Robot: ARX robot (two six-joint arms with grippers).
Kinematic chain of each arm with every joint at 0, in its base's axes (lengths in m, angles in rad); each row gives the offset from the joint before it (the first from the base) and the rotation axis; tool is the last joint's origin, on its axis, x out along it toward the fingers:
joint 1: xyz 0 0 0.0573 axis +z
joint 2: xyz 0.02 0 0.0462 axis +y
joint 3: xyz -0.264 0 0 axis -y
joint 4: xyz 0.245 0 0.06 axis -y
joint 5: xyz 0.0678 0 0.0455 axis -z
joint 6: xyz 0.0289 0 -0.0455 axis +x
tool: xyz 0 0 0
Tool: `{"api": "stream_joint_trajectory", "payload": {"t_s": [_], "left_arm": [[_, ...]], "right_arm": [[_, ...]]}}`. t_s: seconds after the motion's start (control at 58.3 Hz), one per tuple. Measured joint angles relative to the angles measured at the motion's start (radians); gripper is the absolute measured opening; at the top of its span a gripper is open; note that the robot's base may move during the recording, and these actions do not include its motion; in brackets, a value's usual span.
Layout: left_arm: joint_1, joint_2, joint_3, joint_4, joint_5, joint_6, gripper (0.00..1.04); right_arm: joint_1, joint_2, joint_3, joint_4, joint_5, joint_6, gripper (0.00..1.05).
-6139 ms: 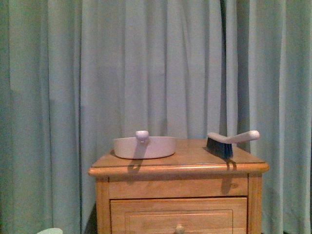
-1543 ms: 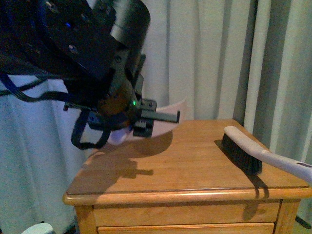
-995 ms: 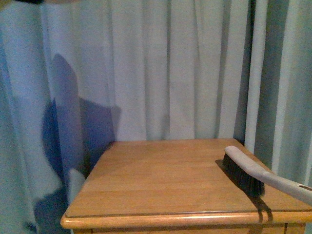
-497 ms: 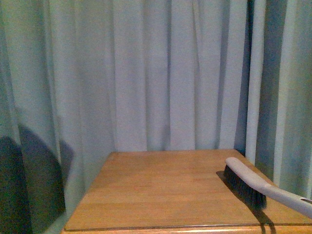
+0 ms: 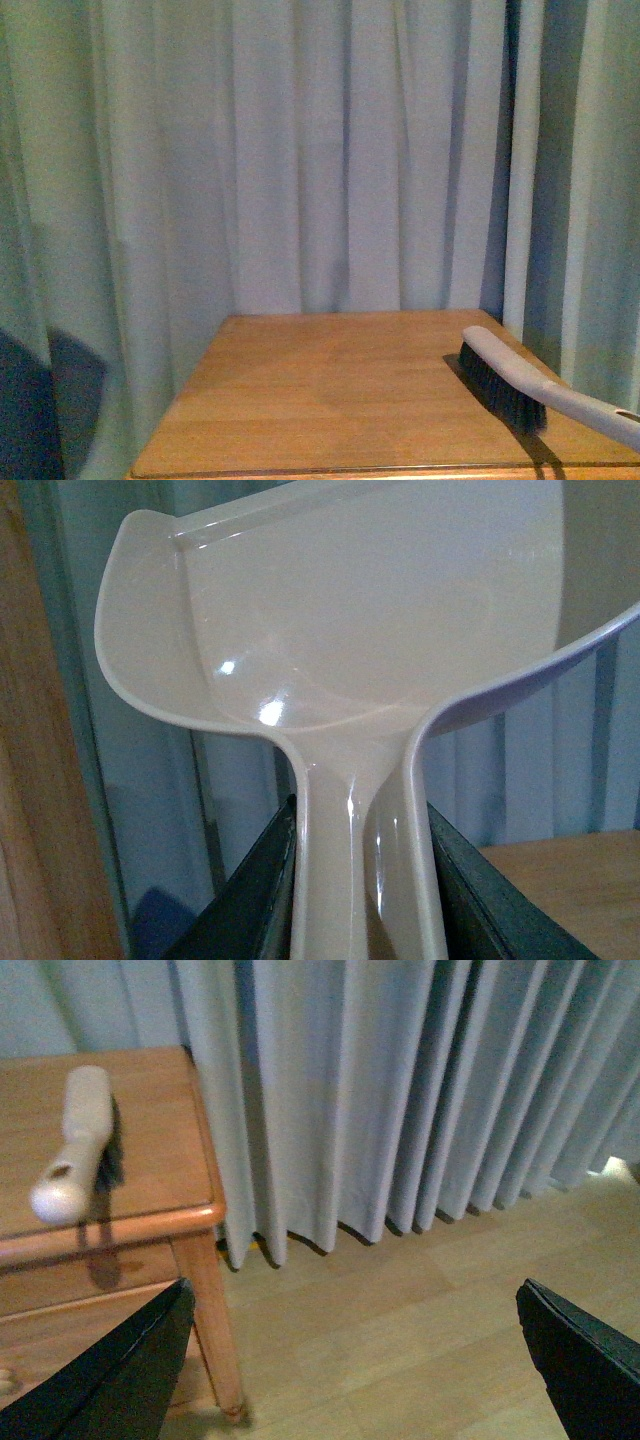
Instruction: Clean up trash
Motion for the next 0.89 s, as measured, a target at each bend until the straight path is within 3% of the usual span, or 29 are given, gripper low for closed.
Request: {"api": "stream_joint_trajectory", "payload": {"t_s": [0.223, 0.463, 0.892], "left_arm": [[0.000, 0.000, 0.000, 0.000, 0.000, -0.001, 0.29], [0.000, 0.000, 0.000, 0.000, 0.000, -0.001, 0.29], [0.000, 0.000, 0.000, 0.000, 0.000, -0.001, 0.29]], "right_arm": [[-0.003, 0.426, 0.367, -0.083, -0.142, 0.043, 0.97], [0.048, 0.938, 0.807, -0.377, -0.207, 0.152, 0.97], [0.093, 1.139, 0.901, -0.402, -0.195, 0.255, 0.97]]}}
